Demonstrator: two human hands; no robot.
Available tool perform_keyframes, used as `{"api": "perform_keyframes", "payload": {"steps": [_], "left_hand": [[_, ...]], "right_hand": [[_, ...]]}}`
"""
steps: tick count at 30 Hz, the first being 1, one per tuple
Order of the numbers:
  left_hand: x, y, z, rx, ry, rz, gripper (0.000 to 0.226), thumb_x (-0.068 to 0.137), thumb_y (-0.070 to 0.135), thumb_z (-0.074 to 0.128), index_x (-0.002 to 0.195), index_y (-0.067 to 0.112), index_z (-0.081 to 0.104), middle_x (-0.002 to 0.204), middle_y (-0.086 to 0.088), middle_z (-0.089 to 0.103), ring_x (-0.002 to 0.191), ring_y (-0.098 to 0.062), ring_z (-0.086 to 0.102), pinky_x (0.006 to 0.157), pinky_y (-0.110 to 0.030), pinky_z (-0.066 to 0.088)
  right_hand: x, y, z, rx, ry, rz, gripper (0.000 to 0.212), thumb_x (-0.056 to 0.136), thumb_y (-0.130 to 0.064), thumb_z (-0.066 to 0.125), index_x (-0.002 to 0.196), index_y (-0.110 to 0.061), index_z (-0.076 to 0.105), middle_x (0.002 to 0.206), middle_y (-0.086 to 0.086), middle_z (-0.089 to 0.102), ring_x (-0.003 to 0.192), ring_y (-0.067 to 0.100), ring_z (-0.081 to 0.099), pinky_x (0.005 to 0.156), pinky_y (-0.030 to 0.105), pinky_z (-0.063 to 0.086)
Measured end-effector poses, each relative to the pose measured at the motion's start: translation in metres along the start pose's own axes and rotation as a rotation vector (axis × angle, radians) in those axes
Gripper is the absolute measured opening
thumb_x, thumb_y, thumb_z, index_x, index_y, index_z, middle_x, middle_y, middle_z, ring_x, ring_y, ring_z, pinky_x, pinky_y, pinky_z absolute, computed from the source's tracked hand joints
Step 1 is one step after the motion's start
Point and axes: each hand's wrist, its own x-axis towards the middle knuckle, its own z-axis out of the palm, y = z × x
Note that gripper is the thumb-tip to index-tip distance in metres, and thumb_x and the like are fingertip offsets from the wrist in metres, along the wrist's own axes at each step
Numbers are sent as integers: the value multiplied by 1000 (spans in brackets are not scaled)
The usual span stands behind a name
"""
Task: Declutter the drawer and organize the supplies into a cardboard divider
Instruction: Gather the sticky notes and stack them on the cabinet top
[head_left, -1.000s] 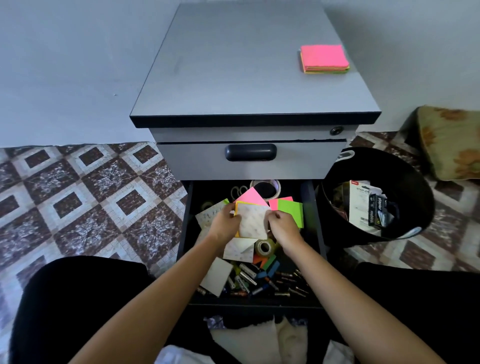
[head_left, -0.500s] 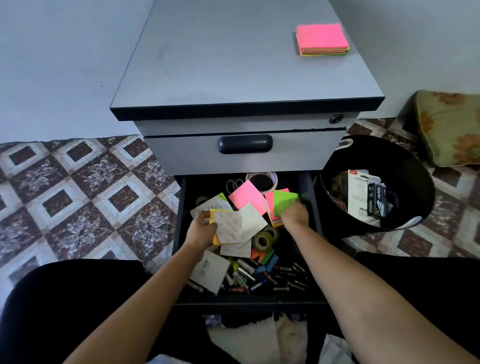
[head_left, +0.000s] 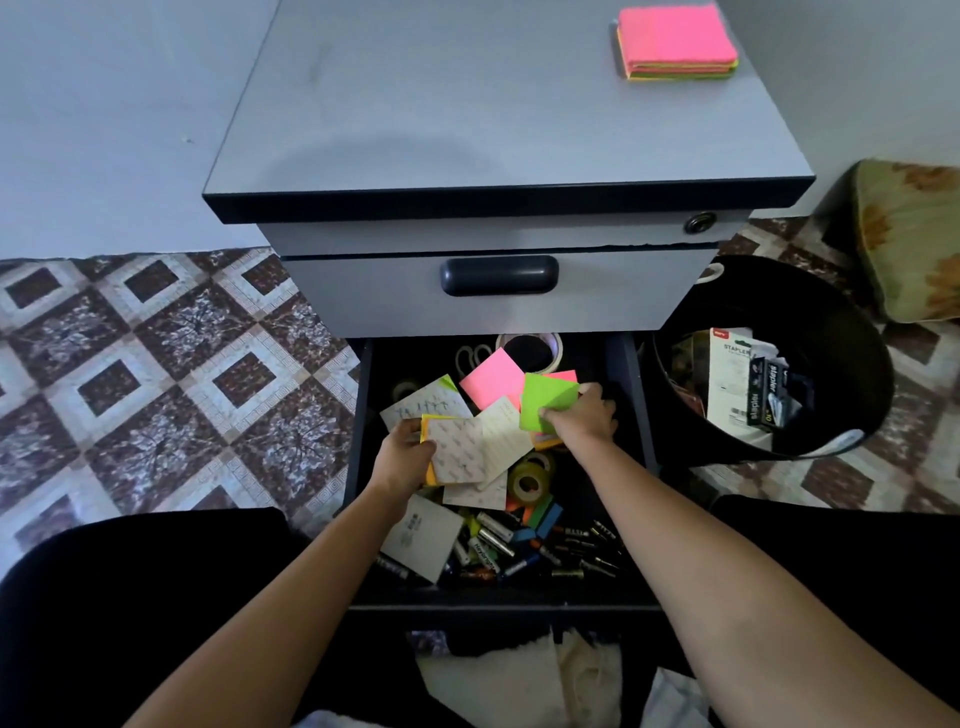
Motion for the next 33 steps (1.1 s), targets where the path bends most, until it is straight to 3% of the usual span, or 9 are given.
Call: {"api": "perform_keyframes", "payload": {"steps": [4, 8, 12, 15, 20, 25, 28, 30, 33], "left_hand": [[0, 0, 1, -8, -10, -9, 31, 95, 5, 45, 125, 10, 49, 119, -12, 51, 111, -32, 54, 91, -48, 50], [-1, 0, 2, -13, -21, -7, 30, 94, 5, 44, 124, 10, 49, 115, -10, 52, 107, -31, 55, 90, -48, 50], [-5, 3, -2, 2, -23, 8, 29, 94, 5, 44, 122, 11, 49, 115, -11, 54, 100, -28, 57, 88, -48, 51], [-9, 11, -4, 23, -25, 55, 29, 95, 3, 43, 123, 10, 49, 112, -10, 55, 99, -26, 57, 83, -42, 51], [-24, 39, -4, 26, -62, 203, 27, 95, 2, 42, 118, 11, 51, 108, -9, 58, 95, -22, 58, 78, -38, 51], [-47, 74, -11, -81, -86, 357, 30, 94, -2, 45, 94, 25, 58, 102, -8, 65, 100, -27, 62, 90, -48, 51], [-67, 101, -16, -161, -114, 457, 27, 95, -1, 44, 99, 22, 57, 101, -8, 65, 99, -28, 63, 87, -47, 52], [-80, 126, -17, -217, -117, 541, 26, 95, -2, 44, 99, 20, 57, 102, -9, 65, 100, -29, 63, 86, -46, 52], [-95, 170, -14, -268, -95, 673, 29, 93, -4, 44, 96, 22, 57, 96, -7, 66, 97, -28, 63, 87, -43, 51]], "right_hand": [[0, 0, 4, -56, -38, -69, 64, 75, -28, 75, 125, -12, 39, 132, 14, 45, 124, 33, 42, 97, 41, 42], [-1, -1, 9, -32, -42, -25, 71, 67, -33, 80, 123, -6, 45, 126, 14, 52, 117, 32, 52, 95, 42, 47], [-6, -2, 4, 107, -94, -76, 47, 78, -15, 67, 119, -2, 48, 117, 17, 57, 103, 31, 58, 72, 29, 45], [-16, -4, -6, 86, -129, -175, 44, 89, -10, 53, 130, -1, 38, 116, 18, 56, 105, 33, 57, 70, 27, 39], [-51, -19, -44, 170, -161, -390, 26, 92, -7, 50, 117, -7, 44, 97, 7, 54, 91, 25, 55, 61, 27, 37], [-87, -34, -97, 320, -139, -558, 21, 93, -10, 53, 114, -12, 50, 106, 4, 58, 99, 20, 55, 86, 35, 44], [-102, -46, -131, 477, -93, -632, 11, 93, -8, 53, 96, -18, 51, 95, 3, 60, 91, 18, 56, 84, 35, 45], [-109, -57, -153, 617, -51, -679, 17, 94, -6, 50, 89, -22, 51, 87, -1, 59, 88, 17, 55, 84, 36, 44], [-111, -84, -181, 693, 83, -775, 16, 96, -6, 45, 95, -21, 49, 85, -7, 56, 83, 12, 53, 82, 34, 42]]}}
